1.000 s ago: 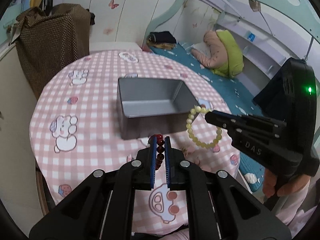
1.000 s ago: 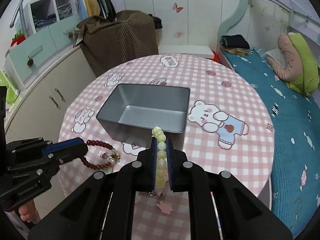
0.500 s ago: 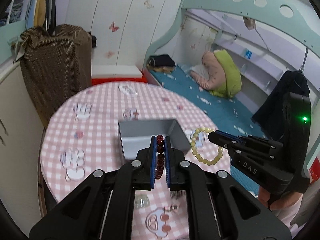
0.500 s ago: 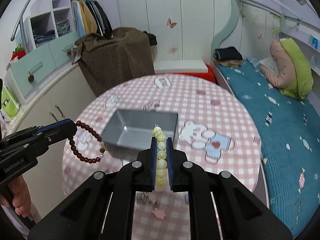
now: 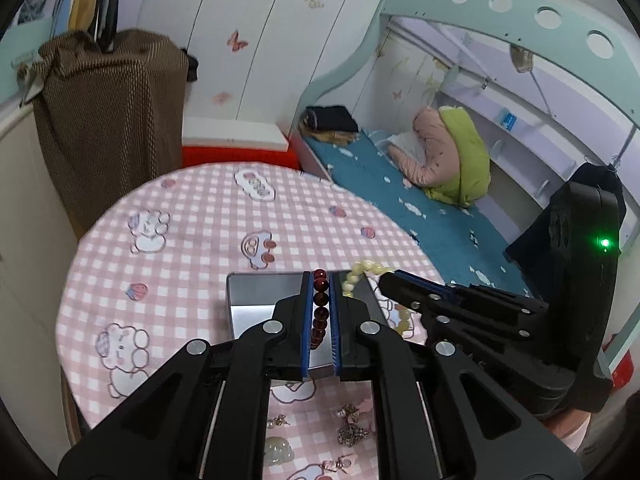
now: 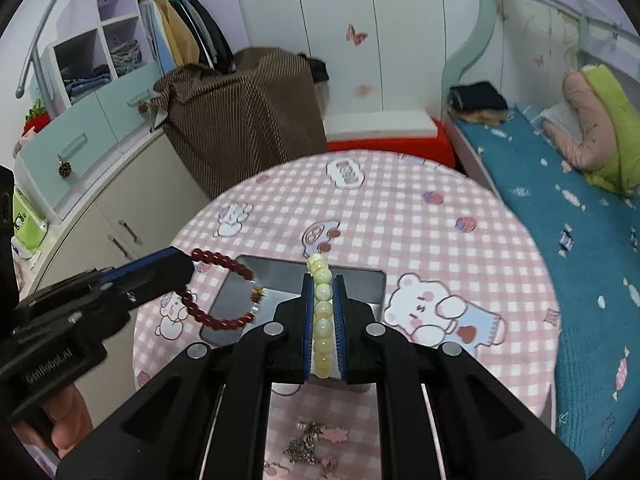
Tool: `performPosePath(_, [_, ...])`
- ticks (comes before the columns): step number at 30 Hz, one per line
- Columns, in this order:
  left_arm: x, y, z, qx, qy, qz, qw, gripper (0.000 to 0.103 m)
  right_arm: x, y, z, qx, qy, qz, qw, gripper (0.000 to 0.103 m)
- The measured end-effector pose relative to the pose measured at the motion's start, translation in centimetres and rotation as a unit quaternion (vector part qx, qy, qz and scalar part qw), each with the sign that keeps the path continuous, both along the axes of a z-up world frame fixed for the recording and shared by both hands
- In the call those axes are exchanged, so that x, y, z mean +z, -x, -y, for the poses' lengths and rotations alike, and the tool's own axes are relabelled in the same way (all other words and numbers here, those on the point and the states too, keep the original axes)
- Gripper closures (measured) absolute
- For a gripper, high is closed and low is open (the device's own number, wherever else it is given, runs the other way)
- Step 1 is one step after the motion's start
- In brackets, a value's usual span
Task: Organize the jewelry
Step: 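Carry both bracelets into the grey metal box and open both tools, then withdraw both tools from the box toward the jade pendant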
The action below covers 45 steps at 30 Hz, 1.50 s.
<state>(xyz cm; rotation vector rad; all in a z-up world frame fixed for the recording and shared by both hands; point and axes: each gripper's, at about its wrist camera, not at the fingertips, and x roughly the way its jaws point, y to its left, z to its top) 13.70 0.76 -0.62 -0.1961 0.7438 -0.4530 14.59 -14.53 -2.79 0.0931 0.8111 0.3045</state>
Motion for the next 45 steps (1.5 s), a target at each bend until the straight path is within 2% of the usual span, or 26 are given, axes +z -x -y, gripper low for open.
performPosePath(6, [-2.7, -1.9, 0.3, -0.002, 0.003, -0.038, 0.9993, 0.095, -1.9, -1.4, -1.0, 0.012, 0.008, -0.028, 1.0, 0.094])
performPosePath(23, [-5.6, -3.7, 0.7, 0.003, -0.016, -0.069, 0.9975, 0.095, -5.2, -3.5, -1.7, 0.015, 0.041, -0.079, 0.996, 0.094])
performPosePath(31, [-5.8, -3.5, 0.8, 0.006, -0.035, -0.065, 0.9973, 0.094, -3.6, -2.7, -1.2, 0.011, 0.033, -0.056, 0.998, 0.088])
performPosePath(33, [-5.4, -3.3, 0.6, 0.007, -0.034, -0.06, 0.9976, 0.084, -2.6, -2.1, -0.7, 0.005, 0.027, -0.043, 0.999, 0.082])
performPosePath(34, [-5.2, -3.1, 0.6, 0.009, -0.035, -0.058, 0.9977, 0.076, -2.2, -1.9, -0.5, -0.001, 0.026, -0.036, 0.999, 0.075])
performPosePath(38, [-4.5, -2.6, 0.3, 0.013, -0.037, -0.049, 0.998, 0.075, -0.8, -0.9, 1.0, -0.029, 0.024, -0.013, 0.999, 0.06])
performPosePath(42, [-4.2, -2.1, -0.1, 0.018, -0.04, -0.045, 0.998, 0.07, -0.3, 0.1, 2.5, -0.057, 0.027, 0.0, 0.998, 0.053])
performPosePath(45, [-4.0, -1.4, -0.5, 0.023, -0.045, -0.04, 0.9979, 0.063, 0.0, 0.8, 3.5, -0.074, 0.025, 0.006, 0.997, 0.048])
